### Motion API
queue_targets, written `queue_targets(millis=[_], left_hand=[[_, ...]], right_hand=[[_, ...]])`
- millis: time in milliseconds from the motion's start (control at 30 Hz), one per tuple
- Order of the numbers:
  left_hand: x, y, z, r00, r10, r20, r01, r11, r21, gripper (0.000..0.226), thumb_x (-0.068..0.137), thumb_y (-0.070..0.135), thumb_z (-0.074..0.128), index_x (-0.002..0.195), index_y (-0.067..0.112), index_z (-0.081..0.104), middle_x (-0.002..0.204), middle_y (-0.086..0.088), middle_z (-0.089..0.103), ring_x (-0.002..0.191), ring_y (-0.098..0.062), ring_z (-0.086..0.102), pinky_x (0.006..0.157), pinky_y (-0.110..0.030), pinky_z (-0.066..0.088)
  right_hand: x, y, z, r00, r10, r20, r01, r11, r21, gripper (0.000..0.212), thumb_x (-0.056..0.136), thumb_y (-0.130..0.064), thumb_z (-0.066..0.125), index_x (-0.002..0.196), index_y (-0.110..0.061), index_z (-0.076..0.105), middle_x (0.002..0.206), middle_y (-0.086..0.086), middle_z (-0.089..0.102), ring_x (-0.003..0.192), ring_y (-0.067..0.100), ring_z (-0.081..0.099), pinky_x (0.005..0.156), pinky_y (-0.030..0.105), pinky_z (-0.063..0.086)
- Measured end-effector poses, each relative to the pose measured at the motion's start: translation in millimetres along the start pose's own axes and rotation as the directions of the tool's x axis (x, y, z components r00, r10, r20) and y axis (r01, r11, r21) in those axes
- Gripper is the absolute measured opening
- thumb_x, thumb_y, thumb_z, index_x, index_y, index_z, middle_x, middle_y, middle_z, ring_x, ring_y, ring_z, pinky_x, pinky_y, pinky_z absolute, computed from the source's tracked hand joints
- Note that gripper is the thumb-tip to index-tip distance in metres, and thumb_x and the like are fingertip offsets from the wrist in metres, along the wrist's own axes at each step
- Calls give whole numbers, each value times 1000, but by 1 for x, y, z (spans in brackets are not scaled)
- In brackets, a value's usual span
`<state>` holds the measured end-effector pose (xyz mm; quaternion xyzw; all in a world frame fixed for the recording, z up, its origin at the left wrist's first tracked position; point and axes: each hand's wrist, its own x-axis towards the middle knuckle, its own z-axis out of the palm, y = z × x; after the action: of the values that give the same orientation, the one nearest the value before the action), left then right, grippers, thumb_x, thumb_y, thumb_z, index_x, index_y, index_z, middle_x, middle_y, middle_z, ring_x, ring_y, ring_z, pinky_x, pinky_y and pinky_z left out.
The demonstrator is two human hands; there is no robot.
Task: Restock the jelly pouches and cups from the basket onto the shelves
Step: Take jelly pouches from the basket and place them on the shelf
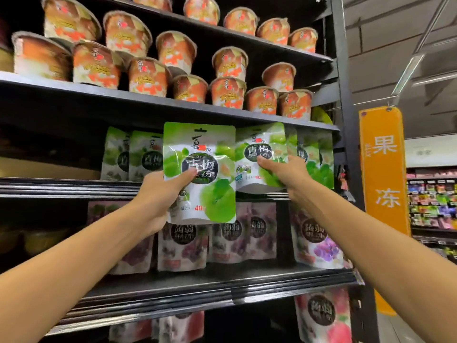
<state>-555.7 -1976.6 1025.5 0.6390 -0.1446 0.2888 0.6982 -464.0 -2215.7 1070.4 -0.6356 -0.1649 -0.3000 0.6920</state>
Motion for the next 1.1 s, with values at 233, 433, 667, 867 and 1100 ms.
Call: queue_targets(millis=[233,433,667,867,1100], left_hand=[[8,-9,4,996,-24,-80,19,998,-56,13,89,19,70,97,10,71,99,-10,74,87,-27,69,82,-41,56],[13,-14,4,995,-6,-96,0,998,-68,5,88,19,71,87,14,70,88,-7,75,82,-26,70,75,-37,57],[11,-16,3,995,-10,-94,5,998,-62,7,88,21,71,86,15,69,66,3,74,52,-11,69,40,-22,50],[10,-16,5,996,-16,-93,9,998,-65,7,88,22,71,86,15,69,65,4,74,50,-9,68,39,-22,49],[11,-18,9,993,-24,-117,18,998,-52,7,87,22,72,85,17,69,69,4,73,52,-9,68,42,-21,50]], right_hand=[[22,9,17,999,-42,-9,41,998,-44,90,68,-37,88,141,-6,44,134,12,58,119,30,58,102,47,49],[24,17,25,992,-130,-8,126,973,-192,96,72,-41,84,147,-9,35,146,8,47,132,28,46,109,41,40],[14,21,16,972,-234,-17,207,891,-404,83,80,-42,78,140,-5,34,140,14,48,127,30,47,95,31,39],[-3,25,11,875,-466,-132,257,677,-689,61,78,-46,77,121,-17,46,112,3,62,109,28,55,97,44,43],[-2,33,14,856,-488,-170,176,584,-792,51,75,-58,72,116,-32,57,110,-7,67,114,21,48,88,37,27]])
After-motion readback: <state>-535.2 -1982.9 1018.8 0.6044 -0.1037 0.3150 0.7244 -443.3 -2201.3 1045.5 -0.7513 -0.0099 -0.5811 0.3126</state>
